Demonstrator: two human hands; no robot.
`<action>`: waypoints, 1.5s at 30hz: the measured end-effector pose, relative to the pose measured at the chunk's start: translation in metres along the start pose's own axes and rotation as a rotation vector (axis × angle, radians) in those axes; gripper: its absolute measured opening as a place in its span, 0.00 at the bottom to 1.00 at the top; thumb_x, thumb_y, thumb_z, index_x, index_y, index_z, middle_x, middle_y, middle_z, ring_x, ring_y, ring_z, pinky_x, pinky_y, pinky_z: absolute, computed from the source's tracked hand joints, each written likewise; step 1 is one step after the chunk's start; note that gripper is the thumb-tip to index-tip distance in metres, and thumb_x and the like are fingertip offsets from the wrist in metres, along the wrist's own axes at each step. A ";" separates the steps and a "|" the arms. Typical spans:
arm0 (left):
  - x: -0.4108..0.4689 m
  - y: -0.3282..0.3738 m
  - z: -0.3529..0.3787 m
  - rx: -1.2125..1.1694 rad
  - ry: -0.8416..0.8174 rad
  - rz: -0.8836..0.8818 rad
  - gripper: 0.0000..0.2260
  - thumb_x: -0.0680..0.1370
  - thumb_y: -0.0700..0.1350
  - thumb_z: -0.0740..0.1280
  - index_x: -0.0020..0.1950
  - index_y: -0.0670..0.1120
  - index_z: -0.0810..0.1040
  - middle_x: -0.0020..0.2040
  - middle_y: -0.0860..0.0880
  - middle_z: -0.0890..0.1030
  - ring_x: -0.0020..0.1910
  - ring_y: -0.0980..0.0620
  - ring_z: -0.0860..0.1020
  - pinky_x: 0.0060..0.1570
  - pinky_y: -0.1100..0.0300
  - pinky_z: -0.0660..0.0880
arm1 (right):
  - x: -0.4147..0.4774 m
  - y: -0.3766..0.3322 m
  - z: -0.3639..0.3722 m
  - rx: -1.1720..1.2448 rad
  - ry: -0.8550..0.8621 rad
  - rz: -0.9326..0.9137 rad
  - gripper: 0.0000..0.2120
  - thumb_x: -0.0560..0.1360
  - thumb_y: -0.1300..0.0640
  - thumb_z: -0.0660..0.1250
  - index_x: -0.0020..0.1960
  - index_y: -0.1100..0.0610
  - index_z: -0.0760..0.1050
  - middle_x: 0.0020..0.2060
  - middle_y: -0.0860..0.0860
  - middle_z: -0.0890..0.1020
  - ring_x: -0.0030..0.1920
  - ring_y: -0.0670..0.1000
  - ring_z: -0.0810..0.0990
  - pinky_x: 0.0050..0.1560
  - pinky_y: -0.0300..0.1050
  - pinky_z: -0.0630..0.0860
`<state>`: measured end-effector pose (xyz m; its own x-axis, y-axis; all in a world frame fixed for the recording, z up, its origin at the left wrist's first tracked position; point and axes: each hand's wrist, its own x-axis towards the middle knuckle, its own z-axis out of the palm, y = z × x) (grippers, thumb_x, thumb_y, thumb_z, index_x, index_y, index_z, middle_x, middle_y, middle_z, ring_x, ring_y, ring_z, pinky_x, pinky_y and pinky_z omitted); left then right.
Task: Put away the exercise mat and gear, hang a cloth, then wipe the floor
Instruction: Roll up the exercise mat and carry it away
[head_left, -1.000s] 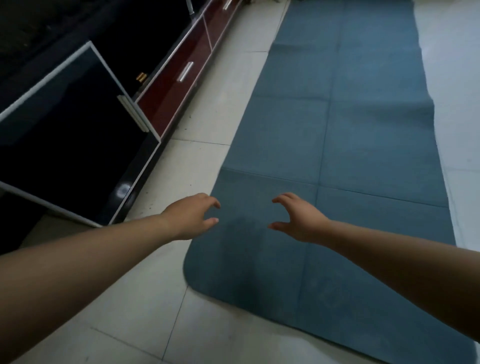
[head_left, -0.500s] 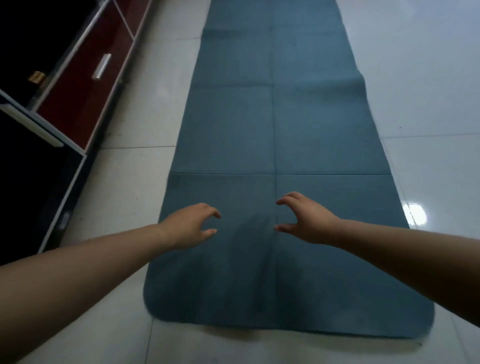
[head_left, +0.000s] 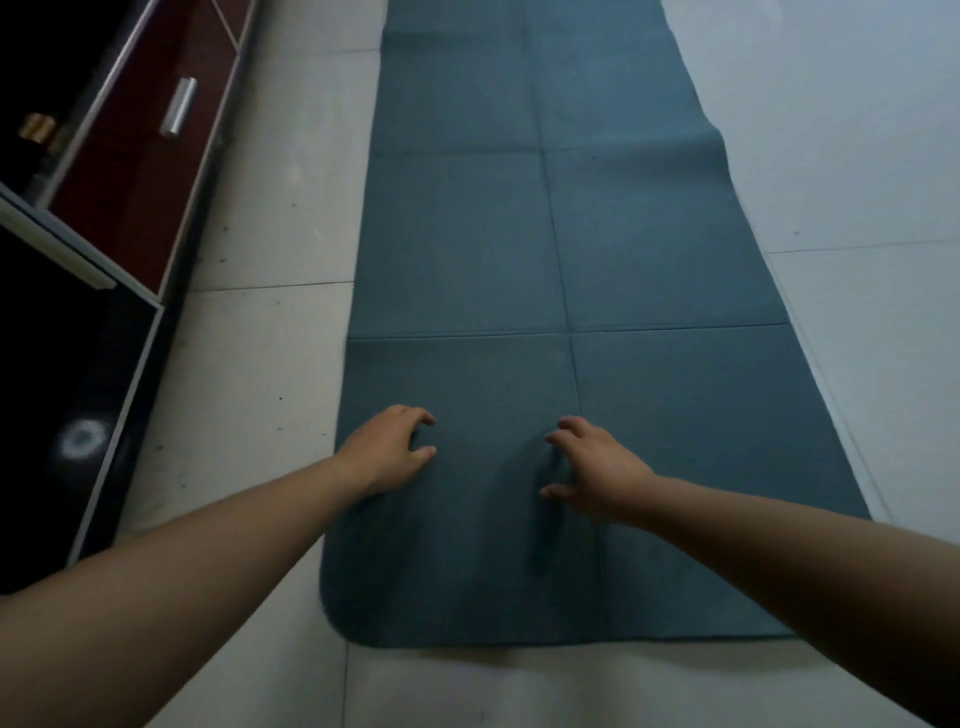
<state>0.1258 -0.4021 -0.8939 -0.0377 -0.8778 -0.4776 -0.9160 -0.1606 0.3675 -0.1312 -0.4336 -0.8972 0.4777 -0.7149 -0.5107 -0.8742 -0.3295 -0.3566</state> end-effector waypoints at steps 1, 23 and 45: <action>-0.001 -0.007 -0.003 -0.008 0.013 -0.026 0.19 0.76 0.51 0.65 0.66 0.49 0.70 0.67 0.47 0.71 0.64 0.50 0.71 0.63 0.57 0.68 | 0.008 -0.005 -0.001 -0.008 0.005 -0.005 0.33 0.72 0.45 0.69 0.70 0.56 0.62 0.72 0.54 0.58 0.70 0.56 0.61 0.68 0.53 0.65; -0.013 0.001 0.038 0.235 -0.099 0.070 0.32 0.78 0.52 0.61 0.77 0.47 0.49 0.78 0.47 0.44 0.76 0.44 0.46 0.74 0.52 0.53 | -0.044 0.023 0.061 -0.133 -0.040 -0.186 0.41 0.71 0.36 0.63 0.76 0.49 0.50 0.76 0.49 0.44 0.76 0.53 0.43 0.74 0.49 0.45; 0.003 -0.030 0.012 -0.212 0.186 -0.371 0.30 0.75 0.47 0.68 0.73 0.41 0.59 0.72 0.41 0.61 0.70 0.43 0.63 0.69 0.53 0.61 | -0.006 0.018 0.032 -0.061 0.074 0.072 0.41 0.72 0.37 0.64 0.76 0.51 0.48 0.76 0.47 0.45 0.76 0.51 0.46 0.73 0.52 0.56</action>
<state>0.1487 -0.3947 -0.9162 0.3673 -0.8065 -0.4633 -0.7515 -0.5508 0.3631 -0.1469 -0.4151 -0.9256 0.4073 -0.7810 -0.4734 -0.9109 -0.3104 -0.2717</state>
